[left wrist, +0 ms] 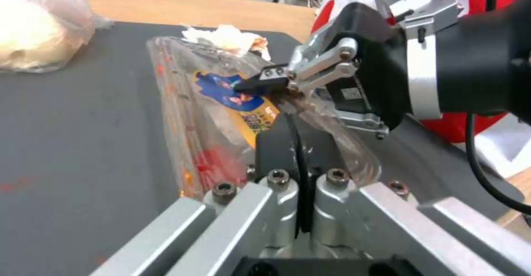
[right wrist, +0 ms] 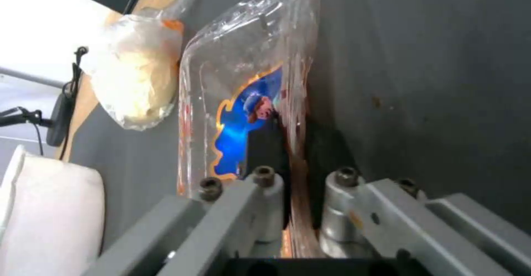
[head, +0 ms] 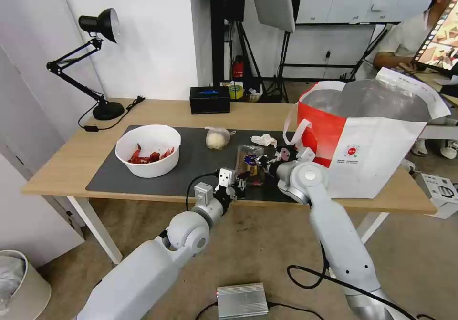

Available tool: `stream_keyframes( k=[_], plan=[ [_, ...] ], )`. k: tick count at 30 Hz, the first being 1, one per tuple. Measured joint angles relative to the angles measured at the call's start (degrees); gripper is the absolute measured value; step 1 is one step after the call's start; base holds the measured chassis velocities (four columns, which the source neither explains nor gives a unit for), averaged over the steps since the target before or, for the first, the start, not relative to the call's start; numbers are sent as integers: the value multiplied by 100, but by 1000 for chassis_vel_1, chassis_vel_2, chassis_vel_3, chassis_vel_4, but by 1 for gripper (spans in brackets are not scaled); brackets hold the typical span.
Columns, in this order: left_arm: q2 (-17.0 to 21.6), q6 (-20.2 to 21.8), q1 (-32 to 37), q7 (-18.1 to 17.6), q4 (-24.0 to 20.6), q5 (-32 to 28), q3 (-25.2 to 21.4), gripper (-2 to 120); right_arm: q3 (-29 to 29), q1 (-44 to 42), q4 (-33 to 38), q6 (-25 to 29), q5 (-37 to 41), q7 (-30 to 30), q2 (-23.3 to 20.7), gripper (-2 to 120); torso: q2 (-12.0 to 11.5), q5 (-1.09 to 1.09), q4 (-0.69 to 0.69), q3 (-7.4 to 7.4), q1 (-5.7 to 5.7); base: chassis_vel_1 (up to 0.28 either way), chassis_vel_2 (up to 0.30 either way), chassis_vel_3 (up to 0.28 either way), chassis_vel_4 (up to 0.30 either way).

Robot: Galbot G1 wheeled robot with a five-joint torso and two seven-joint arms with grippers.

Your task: Pick up the trash from the table and place it into the takeout bag.

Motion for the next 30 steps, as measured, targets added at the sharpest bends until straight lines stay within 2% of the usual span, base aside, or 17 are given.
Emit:
stream_keyframes(
  k=[2,18,30],
  plan=[
    [7,-2,-1,-1,-1,-5,-11,0,5,-4,2,0,-1,-9,11,1,0,-1,0,0,0,0,0,0,0],
    [174,-4,206,53,-232,-40,-360,0,22,-26,-20,0,-35,-44,53,1,0,-2,-2,-1,-1,0,0,0,0],
    [563,-64,900,190,-729,-11,-1242,0,23,-46,-25,0,-61,-181,50,1,0,-1,-2,0,0,0,0,0,0]
  ],
)
